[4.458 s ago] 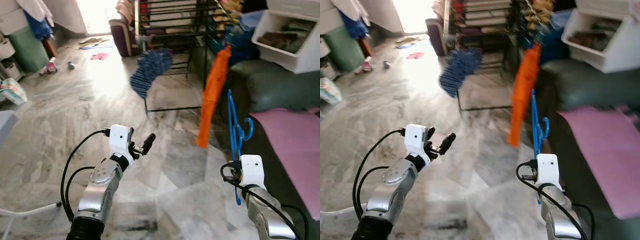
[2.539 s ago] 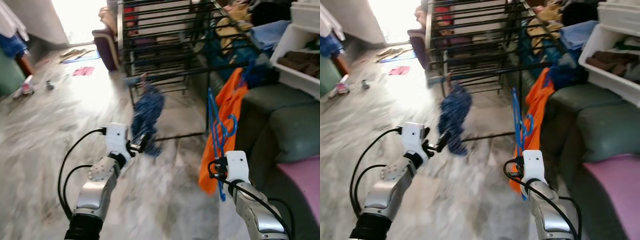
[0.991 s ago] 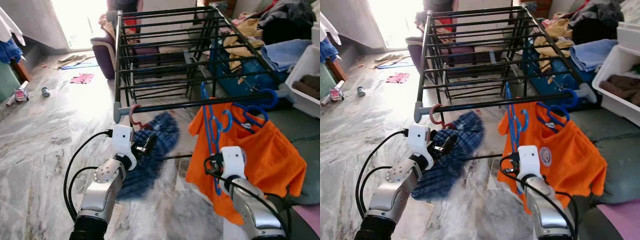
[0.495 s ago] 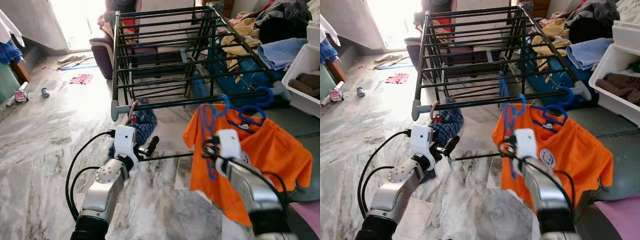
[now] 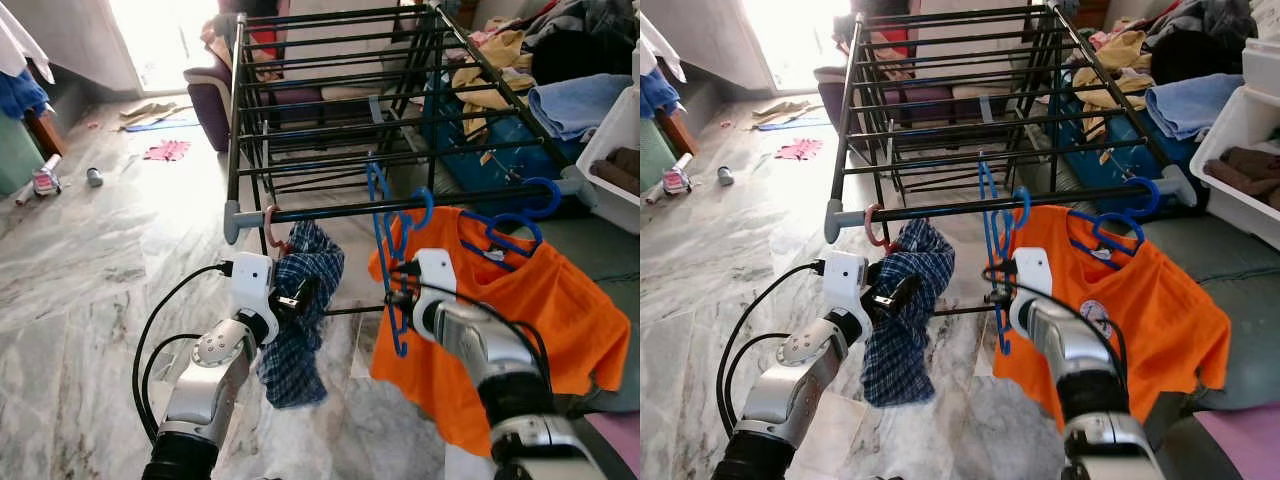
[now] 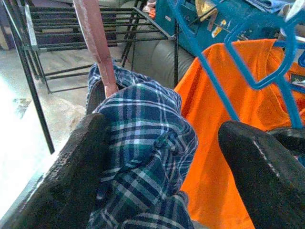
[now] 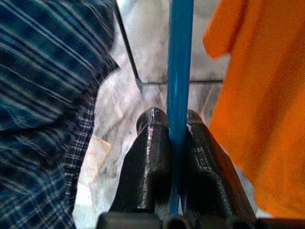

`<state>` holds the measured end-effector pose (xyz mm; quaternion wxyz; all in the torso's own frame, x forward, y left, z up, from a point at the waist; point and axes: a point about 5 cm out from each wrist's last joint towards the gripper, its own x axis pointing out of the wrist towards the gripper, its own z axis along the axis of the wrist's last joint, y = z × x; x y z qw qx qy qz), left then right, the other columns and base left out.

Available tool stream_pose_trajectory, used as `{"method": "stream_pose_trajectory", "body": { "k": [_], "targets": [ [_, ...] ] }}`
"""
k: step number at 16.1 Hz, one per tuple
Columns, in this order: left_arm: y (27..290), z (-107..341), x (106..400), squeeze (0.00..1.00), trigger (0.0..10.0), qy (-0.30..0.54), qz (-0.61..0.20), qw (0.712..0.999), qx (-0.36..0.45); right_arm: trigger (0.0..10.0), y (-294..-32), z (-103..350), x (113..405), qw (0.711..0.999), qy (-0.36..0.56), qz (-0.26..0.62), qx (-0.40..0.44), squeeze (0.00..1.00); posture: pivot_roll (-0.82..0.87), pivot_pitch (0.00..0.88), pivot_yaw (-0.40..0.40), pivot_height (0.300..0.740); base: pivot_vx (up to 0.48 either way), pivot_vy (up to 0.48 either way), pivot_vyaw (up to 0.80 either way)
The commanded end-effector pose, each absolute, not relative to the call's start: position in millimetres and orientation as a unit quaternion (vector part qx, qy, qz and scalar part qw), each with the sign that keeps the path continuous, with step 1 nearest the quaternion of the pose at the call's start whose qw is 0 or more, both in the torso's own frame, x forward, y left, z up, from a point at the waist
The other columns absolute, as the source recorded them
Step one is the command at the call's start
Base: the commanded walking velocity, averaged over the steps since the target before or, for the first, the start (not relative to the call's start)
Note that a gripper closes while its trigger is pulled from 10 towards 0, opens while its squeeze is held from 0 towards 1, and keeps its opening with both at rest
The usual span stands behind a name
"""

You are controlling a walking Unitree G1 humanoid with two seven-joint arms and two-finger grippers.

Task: Hang hanger

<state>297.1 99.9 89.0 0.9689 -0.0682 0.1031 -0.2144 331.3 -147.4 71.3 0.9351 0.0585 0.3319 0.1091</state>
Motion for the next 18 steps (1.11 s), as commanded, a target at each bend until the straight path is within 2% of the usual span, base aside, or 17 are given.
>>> {"method": "stream_pose_trajectory", "body": {
  "k": [1,4,5,6,7,14,16,18],
  "targets": [
    [101.8,88.1,295.8,0.00,10.0,0.108,-0.213,0.969,-0.057,10.0,-151.1,58.3,325.8,0.926,0.360,0.095,0.070,0.00,-0.08,0.041,0.049,0.740,0.000,0.000,0.00],
    [101.3,88.0,295.2,0.00,10.0,0.110,-0.214,0.969,-0.058,10.0,-156.6,52.1,321.4,0.925,0.365,0.087,0.067,0.00,-0.08,0.044,0.050,0.740,0.000,0.000,0.00],
    [100.9,87.2,294.9,0.00,10.0,0.112,-0.215,0.969,-0.057,10.0,-157.5,49.6,318.4,0.924,0.365,0.092,0.065,0.22,-0.08,0.044,0.051,0.740,0.000,0.000,0.00],
    [100.5,86.8,294.8,0.00,10.0,0.112,-0.215,0.968,-0.057,10.0,-158.2,48.6,317.5,0.925,0.364,0.092,0.063,0.80,-0.08,0.045,0.051,0.740,0.000,0.000,0.00],
    [100.1,86.5,294.8,0.00,10.0,0.113,-0.215,0.969,-0.056,10.0,-159.1,47.8,315.4,0.927,0.359,0.094,0.056,1.00,-0.08,0.045,0.050,0.740,0.000,0.000,0.00],
    [100.0,91.8,294.0,0.00,10.0,0.091,-0.200,0.974,-0.054,10.0,-169.5,59.6,299.1,0.960,0.268,0.082,-0.019,1.00,-0.08,0.051,0.049,0.740,0.000,0.000,0.00],
    [99.9,93.3,293.3,0.00,10.0,0.086,-0.200,0.975,-0.053,10.0,-173.9,70.2,282.5,0.970,0.221,0.068,-0.072,1.00,-0.09,0.057,0.052,0.740,0.000,0.000,0.00],
    [99.8,93.8,293.1,0.00,10.0,0.084,-0.200,0.975,-0.052,10.0,-176.4,74.6,275.5,0.975,0.199,0.053,-0.081,1.00,-0.10,0.064,0.054,0.740,0.000,0.000,0.00]
  ]
}}
